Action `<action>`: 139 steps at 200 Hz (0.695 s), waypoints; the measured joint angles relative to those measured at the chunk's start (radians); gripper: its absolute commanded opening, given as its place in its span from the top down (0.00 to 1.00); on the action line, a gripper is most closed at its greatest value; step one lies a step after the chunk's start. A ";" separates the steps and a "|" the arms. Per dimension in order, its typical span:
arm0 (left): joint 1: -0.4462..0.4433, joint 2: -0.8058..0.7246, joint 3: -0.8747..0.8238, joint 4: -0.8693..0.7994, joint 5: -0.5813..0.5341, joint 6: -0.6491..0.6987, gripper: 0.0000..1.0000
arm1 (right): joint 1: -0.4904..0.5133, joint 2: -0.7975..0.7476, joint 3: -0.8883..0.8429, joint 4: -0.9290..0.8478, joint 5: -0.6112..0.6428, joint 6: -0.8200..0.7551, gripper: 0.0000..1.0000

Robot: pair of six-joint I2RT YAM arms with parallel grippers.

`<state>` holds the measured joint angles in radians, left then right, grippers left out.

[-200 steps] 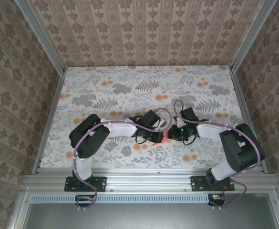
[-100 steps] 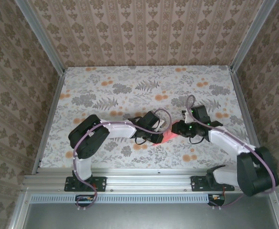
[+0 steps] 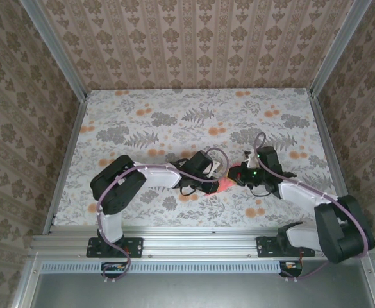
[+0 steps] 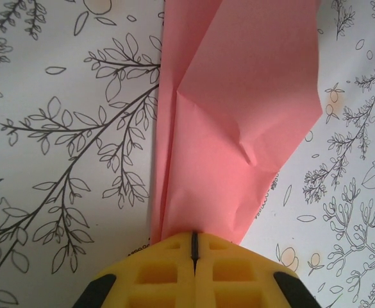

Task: Fold a paper plane with a square sheet of paper (pick it up from the middle)
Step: Fold the wing for the fifth time at the center of the table.

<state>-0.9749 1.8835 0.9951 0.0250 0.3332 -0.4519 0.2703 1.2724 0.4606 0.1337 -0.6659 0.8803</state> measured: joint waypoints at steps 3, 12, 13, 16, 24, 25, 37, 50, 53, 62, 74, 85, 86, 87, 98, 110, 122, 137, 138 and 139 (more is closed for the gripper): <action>0.000 0.000 -0.002 0.003 0.000 0.000 0.95 | 0.005 0.009 0.000 0.011 0.000 0.007 0.96; 0.000 -0.001 -0.005 0.008 0.000 0.000 0.95 | 0.016 0.033 0.000 0.042 0.003 0.020 0.96; 0.000 -0.001 -0.005 0.009 0.000 0.000 0.95 | 0.017 0.034 0.000 0.044 0.004 0.021 0.96; 0.000 -0.001 -0.005 0.010 0.000 0.000 0.95 | 0.021 0.042 0.000 0.053 0.005 0.025 0.96; 0.000 -0.001 -0.008 0.014 0.001 0.000 0.95 | 0.029 0.061 0.000 0.076 0.008 0.035 0.96; 0.000 -0.001 -0.008 0.014 0.001 0.000 0.95 | 0.030 0.062 0.000 0.078 0.008 0.036 0.96; 0.000 -0.002 -0.011 0.019 0.001 0.000 0.95 | 0.036 0.093 0.000 0.105 0.019 0.044 0.96; 0.000 -0.003 -0.014 0.025 0.001 0.000 0.95 | 0.039 0.131 0.000 0.125 0.033 0.047 0.96; 0.000 -0.003 -0.014 0.025 0.001 0.000 0.95 | 0.039 0.140 0.000 0.128 0.035 0.048 0.96; 0.000 -0.003 -0.014 0.026 0.002 0.000 0.95 | 0.039 0.167 0.000 0.131 0.051 0.047 0.96; 0.000 -0.003 -0.014 0.026 0.003 0.000 0.95 | 0.039 0.189 0.000 0.127 0.070 0.045 0.96; 0.000 -0.003 -0.015 0.028 0.003 0.000 0.95 | 0.039 0.194 0.000 0.117 0.094 0.039 0.96; 0.000 -0.004 -0.016 0.028 0.003 0.000 0.95 | 0.039 0.194 0.000 0.117 0.095 0.038 0.96; 0.000 -0.004 -0.016 0.028 0.003 0.000 0.95 | 0.039 0.194 0.000 0.117 0.097 0.038 0.96; 0.000 -0.006 -0.019 0.033 0.003 0.000 0.95 | 0.039 0.194 0.000 0.102 0.120 0.030 0.96; 0.000 -0.006 -0.019 0.033 0.004 0.000 0.95 | 0.039 0.194 0.000 0.081 0.145 0.015 0.96; 0.000 -0.006 -0.020 0.033 0.004 0.000 0.95 | 0.039 0.194 0.000 0.061 0.167 0.005 0.96; 0.000 -0.007 -0.020 0.033 0.004 0.000 0.95 | 0.039 0.194 0.000 0.039 0.190 -0.011 0.96; 0.000 -0.007 -0.020 0.033 0.004 0.000 0.95 | 0.039 0.194 0.000 0.037 0.193 -0.014 0.96; 0.000 -0.007 -0.020 0.033 0.004 0.000 0.95 | 0.039 0.194 0.000 0.037 0.193 -0.014 0.96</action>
<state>-0.9749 1.8767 0.9752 0.0582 0.3374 -0.4515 0.3088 1.4662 0.4606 0.1703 -0.4728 0.8658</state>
